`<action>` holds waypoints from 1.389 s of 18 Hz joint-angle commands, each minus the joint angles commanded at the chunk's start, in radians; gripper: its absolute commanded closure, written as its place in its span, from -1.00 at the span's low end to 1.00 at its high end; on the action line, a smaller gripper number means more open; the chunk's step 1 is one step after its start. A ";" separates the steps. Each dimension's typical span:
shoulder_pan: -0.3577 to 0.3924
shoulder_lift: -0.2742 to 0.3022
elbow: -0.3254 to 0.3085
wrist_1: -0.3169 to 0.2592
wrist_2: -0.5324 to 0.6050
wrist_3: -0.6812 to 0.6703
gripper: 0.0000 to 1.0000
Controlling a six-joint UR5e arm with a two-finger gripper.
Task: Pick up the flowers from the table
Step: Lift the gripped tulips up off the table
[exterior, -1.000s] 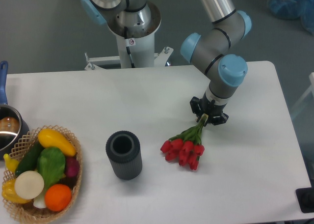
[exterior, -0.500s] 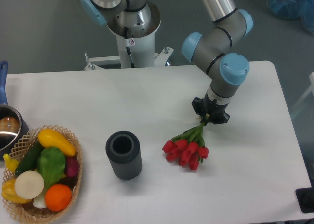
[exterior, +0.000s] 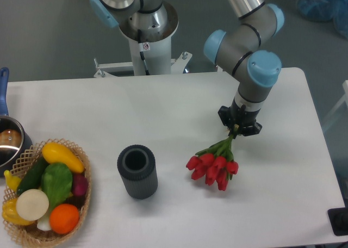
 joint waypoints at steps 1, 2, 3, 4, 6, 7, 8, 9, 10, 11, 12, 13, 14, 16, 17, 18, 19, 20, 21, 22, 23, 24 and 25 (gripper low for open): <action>0.000 0.002 0.017 0.000 -0.023 -0.015 0.65; 0.000 0.008 0.034 0.000 -0.040 -0.034 0.65; 0.000 0.026 0.042 0.000 -0.045 -0.054 0.65; 0.000 0.044 0.045 -0.002 -0.045 -0.064 0.65; 0.024 0.089 0.045 -0.003 -0.046 -0.065 0.66; 0.032 0.104 0.045 -0.002 -0.055 -0.066 0.65; 0.035 0.112 0.051 -0.002 -0.075 -0.069 0.66; 0.035 0.117 0.063 -0.002 -0.095 -0.087 0.65; 0.037 0.120 0.080 -0.002 -0.107 -0.119 0.65; 0.044 0.123 0.104 -0.002 -0.108 -0.156 0.65; 0.057 0.127 0.109 -0.002 -0.108 -0.160 0.65; 0.073 0.133 0.109 -0.002 -0.108 -0.158 0.65; 0.081 0.138 0.109 -0.002 -0.112 -0.157 0.65; 0.090 0.150 0.117 -0.002 -0.137 -0.160 0.65; 0.097 0.155 0.115 -0.003 -0.144 -0.161 0.65; 0.109 0.175 0.109 -0.003 -0.147 -0.160 0.65; 0.117 0.178 0.108 -0.003 -0.150 -0.160 0.65; 0.121 0.179 0.109 -0.003 -0.158 -0.160 0.65; 0.123 0.181 0.108 -0.003 -0.169 -0.160 0.66; 0.126 0.189 0.108 -0.003 -0.175 -0.160 0.65; 0.130 0.193 0.105 -0.003 -0.177 -0.160 0.66; 0.130 0.193 0.103 -0.003 -0.177 -0.161 0.66; 0.130 0.196 0.101 -0.003 -0.177 -0.161 0.66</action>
